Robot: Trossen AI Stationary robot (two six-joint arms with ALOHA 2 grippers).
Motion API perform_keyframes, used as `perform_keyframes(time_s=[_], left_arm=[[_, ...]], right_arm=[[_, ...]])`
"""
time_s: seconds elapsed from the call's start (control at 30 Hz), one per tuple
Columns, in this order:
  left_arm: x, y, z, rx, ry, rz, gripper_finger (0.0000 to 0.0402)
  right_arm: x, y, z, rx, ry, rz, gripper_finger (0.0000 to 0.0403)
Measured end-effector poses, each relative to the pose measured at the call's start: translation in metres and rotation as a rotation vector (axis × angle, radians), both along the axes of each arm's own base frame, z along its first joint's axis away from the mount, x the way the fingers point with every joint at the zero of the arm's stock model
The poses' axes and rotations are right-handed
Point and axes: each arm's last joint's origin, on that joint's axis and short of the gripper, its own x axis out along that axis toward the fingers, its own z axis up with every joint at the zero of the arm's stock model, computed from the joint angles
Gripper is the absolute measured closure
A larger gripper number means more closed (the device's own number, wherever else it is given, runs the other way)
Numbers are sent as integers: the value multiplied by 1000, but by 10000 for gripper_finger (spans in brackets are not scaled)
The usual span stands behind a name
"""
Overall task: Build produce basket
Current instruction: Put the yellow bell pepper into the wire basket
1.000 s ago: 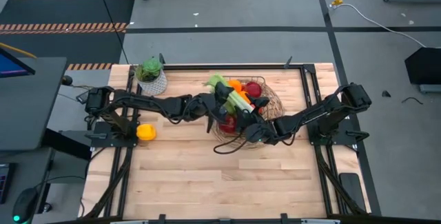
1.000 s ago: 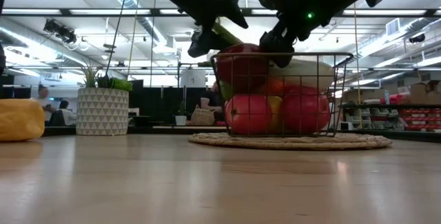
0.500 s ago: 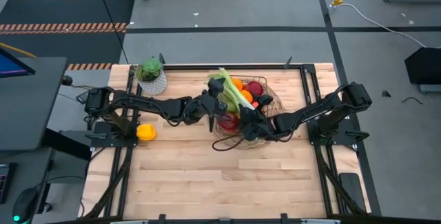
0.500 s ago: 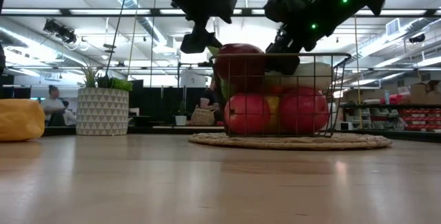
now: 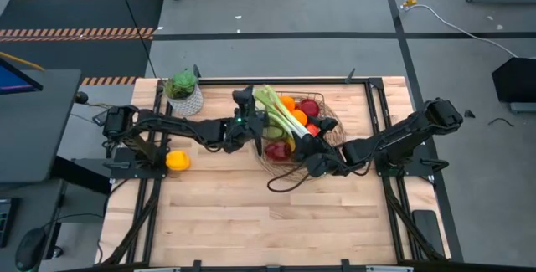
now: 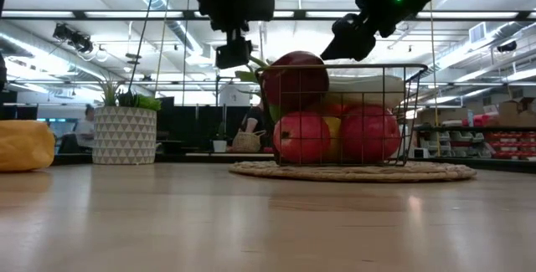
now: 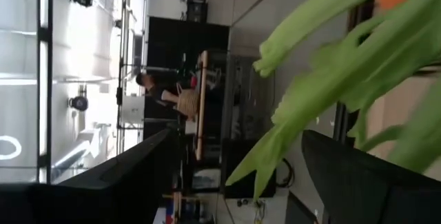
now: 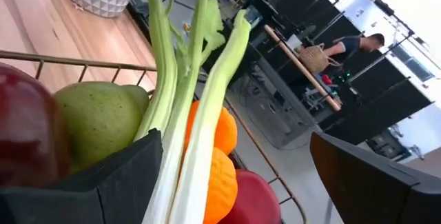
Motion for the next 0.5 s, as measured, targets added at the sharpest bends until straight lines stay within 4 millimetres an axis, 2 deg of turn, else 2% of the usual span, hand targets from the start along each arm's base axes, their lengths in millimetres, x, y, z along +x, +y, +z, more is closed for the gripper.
perform_keyframes(time_s=[0.13,0.27,0.37,0.5], left_arm=[[0,-5,0,6,-1,-3,76],[-6,-5,6,59,-1,97,76],[-17,-4,13,96,-15,183,76],[-37,-6,17,42,-81,153,76]], right_arm=[[-1,-4,-3,36,11,7,29],[-5,-11,-8,41,54,-28,29],[-9,-14,-10,-2,71,-77,29],[-11,-8,-6,-52,73,-82,29]])
